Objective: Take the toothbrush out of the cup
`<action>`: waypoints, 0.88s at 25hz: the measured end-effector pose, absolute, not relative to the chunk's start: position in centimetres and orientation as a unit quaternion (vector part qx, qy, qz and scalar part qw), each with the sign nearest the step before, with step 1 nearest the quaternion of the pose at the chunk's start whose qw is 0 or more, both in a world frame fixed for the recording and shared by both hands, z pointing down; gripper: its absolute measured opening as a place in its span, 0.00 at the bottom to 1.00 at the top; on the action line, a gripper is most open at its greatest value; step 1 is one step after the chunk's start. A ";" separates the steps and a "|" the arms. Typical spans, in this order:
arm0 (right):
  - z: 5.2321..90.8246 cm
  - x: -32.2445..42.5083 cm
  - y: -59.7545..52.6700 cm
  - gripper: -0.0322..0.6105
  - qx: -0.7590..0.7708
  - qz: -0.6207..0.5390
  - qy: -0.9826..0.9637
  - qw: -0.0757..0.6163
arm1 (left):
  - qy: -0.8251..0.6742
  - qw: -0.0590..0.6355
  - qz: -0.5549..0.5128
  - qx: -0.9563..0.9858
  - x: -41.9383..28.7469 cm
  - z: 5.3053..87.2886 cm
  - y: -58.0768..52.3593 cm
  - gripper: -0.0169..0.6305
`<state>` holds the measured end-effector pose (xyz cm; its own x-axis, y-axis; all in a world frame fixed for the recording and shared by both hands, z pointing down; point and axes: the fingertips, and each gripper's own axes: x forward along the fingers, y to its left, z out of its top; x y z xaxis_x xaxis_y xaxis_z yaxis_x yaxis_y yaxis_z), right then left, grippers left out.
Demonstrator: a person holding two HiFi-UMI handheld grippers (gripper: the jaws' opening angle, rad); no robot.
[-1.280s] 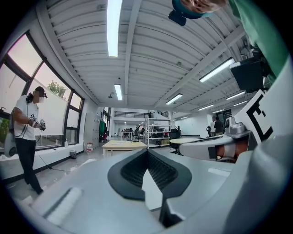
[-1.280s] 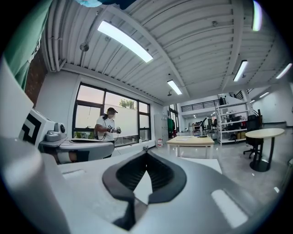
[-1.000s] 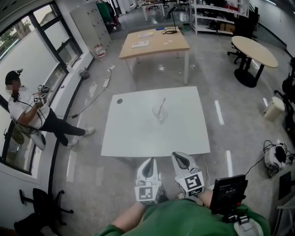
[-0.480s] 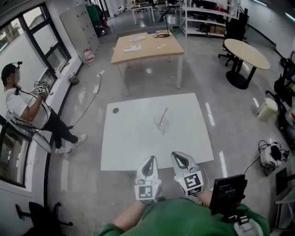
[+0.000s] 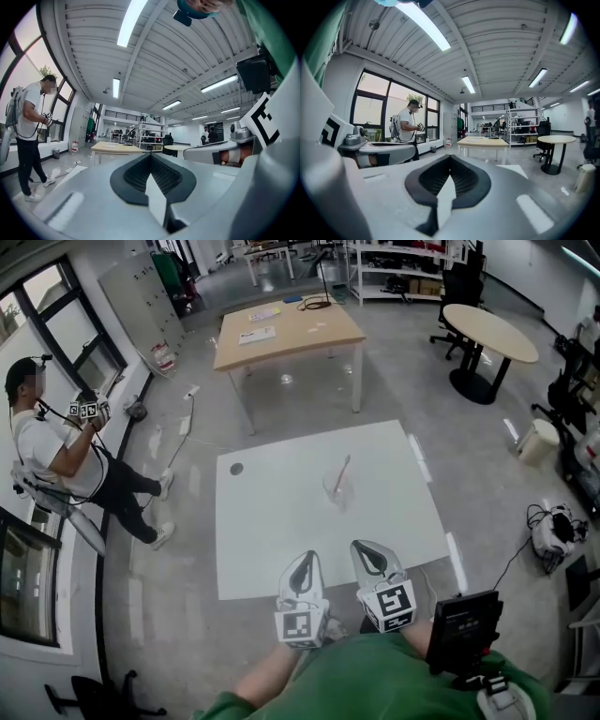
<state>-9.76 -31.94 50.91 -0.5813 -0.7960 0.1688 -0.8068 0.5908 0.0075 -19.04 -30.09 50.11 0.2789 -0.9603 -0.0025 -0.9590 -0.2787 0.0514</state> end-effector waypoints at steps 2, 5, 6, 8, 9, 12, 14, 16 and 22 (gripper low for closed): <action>51.4 -9.8 -32.8 0.05 0.454 0.036 -0.887 0.081 | -0.597 0.018 -0.017 0.801 -19.1 50.3 -31.1 0.04; 52.3 -9.6 -35.4 0.05 0.458 0.039 -0.884 0.086 | -0.596 0.019 -0.016 0.803 -18.9 51.4 -33.7 0.04; 52.3 -9.5 -35.8 0.05 0.459 0.040 -0.883 0.088 | -0.593 0.024 -0.016 0.805 -18.7 51.5 -34.2 0.04; 52.2 -9.6 -35.8 0.05 0.461 0.042 -0.882 0.090 | -0.588 0.031 -0.016 0.808 -18.6 51.4 -34.2 0.04; 52.1 -9.6 -35.7 0.05 0.462 0.044 -0.881 0.090 | -0.587 0.031 -0.015 0.809 -18.6 51.4 -34.0 0.04; 52.0 -9.8 -36.0 0.05 0.459 0.050 -0.882 0.088 | -0.588 0.030 -0.013 0.808 -18.8 51.2 -34.3 0.04; 52.1 -9.8 -37.3 0.05 0.455 0.054 -0.885 0.086 | -0.591 0.032 -0.009 0.806 -18.9 51.5 -35.5 0.04; 52.0 -10.1 -38.3 0.05 0.452 0.055 -0.887 0.085 | -0.595 0.037 -0.009 0.803 -19.2 51.3 -36.6 0.04; 51.7 -10.9 -39.0 0.05 0.445 0.058 -0.890 0.081 | -0.603 0.044 -0.002 0.797 -20.4 51.3 -37.2 0.04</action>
<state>-10.90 -38.97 51.65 -0.5904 -0.7831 0.1953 -0.8018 0.5968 -0.0308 -20.37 -37.19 51.34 0.2739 -0.9605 0.0495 -0.9601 -0.2701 0.0722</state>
